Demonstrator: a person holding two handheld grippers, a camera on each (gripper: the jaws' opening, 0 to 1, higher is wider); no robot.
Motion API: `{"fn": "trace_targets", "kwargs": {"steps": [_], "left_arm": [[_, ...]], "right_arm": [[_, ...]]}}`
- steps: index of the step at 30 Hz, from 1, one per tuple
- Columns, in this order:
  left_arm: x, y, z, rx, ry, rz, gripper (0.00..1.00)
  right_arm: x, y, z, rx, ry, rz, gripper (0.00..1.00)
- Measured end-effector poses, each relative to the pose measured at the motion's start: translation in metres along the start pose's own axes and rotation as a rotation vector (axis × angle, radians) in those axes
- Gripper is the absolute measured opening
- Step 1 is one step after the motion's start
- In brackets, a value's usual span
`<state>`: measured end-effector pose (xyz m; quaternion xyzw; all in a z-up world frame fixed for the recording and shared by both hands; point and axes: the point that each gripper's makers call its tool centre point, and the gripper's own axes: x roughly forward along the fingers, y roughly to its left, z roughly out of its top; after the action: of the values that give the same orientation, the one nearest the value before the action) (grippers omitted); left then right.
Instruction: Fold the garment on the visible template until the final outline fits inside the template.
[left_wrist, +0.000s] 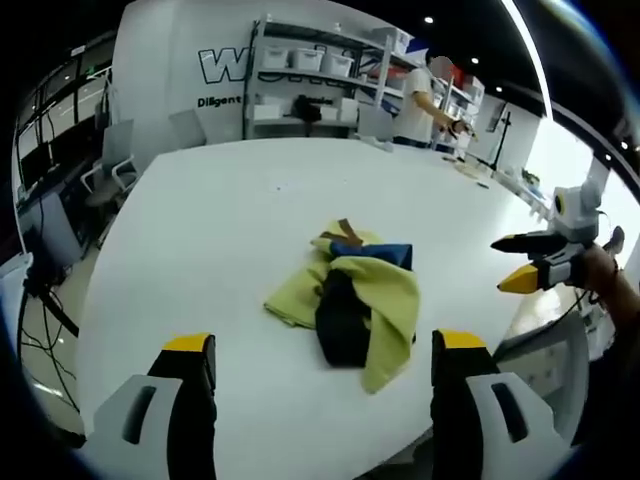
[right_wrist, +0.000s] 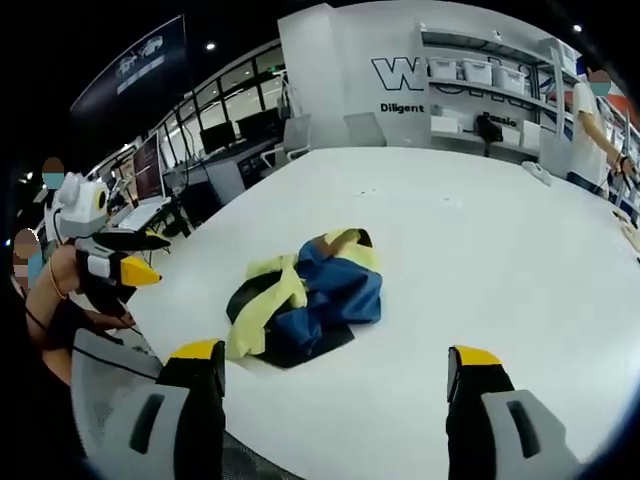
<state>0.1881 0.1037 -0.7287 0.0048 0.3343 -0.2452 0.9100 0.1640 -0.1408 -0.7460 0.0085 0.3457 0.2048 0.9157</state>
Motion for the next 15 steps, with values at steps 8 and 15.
{"fn": "trace_targets", "kwargs": {"steps": [8,15], "left_arm": [[0.018,0.008,0.002,-0.001,0.014,-0.001,0.82],[0.031,0.016,0.004,-0.003,0.017,0.0,0.81]], "right_arm": [[0.018,-0.002,0.008,0.006,0.0,0.017,0.89],[0.035,0.001,0.01,-0.008,0.01,0.036,0.87]]}}
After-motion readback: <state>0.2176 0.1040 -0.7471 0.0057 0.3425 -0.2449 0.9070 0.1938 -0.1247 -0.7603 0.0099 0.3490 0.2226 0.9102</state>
